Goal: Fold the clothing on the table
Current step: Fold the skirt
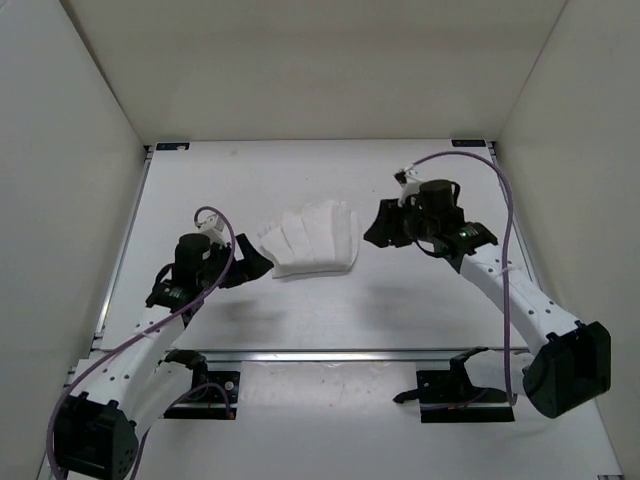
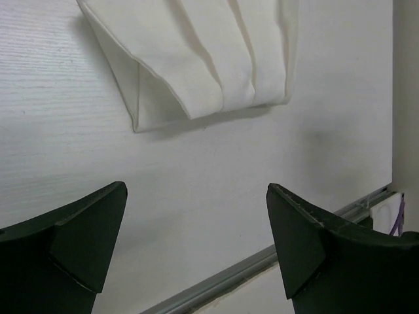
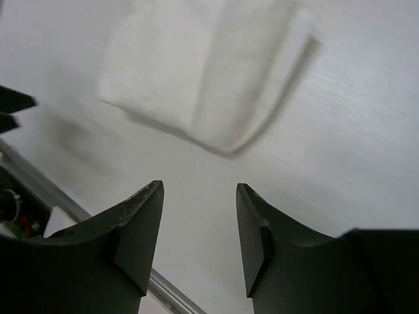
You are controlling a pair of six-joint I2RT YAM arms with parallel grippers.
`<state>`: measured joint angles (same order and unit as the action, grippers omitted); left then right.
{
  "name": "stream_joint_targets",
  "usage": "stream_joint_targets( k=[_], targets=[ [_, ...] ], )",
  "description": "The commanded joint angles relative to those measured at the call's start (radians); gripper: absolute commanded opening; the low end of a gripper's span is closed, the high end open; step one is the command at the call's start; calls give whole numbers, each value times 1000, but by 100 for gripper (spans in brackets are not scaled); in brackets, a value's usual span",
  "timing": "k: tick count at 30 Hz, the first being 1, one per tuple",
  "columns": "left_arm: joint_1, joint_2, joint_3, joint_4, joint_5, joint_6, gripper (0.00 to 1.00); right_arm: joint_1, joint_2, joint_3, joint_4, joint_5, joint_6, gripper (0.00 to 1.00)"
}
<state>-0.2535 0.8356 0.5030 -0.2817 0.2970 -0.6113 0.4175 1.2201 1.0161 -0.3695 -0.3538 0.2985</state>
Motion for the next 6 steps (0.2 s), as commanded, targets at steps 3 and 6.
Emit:
stream_joint_targets(
  k=[3, 6],
  targets=[
    [-58, 48, 65, -166, -39, 58, 98, -120, -85, -139, -17, 4, -64, 45],
    [-47, 53, 61, -155, 8, 42, 98, -102, -76, -142, -45, 44, -94, 46]
  ],
)
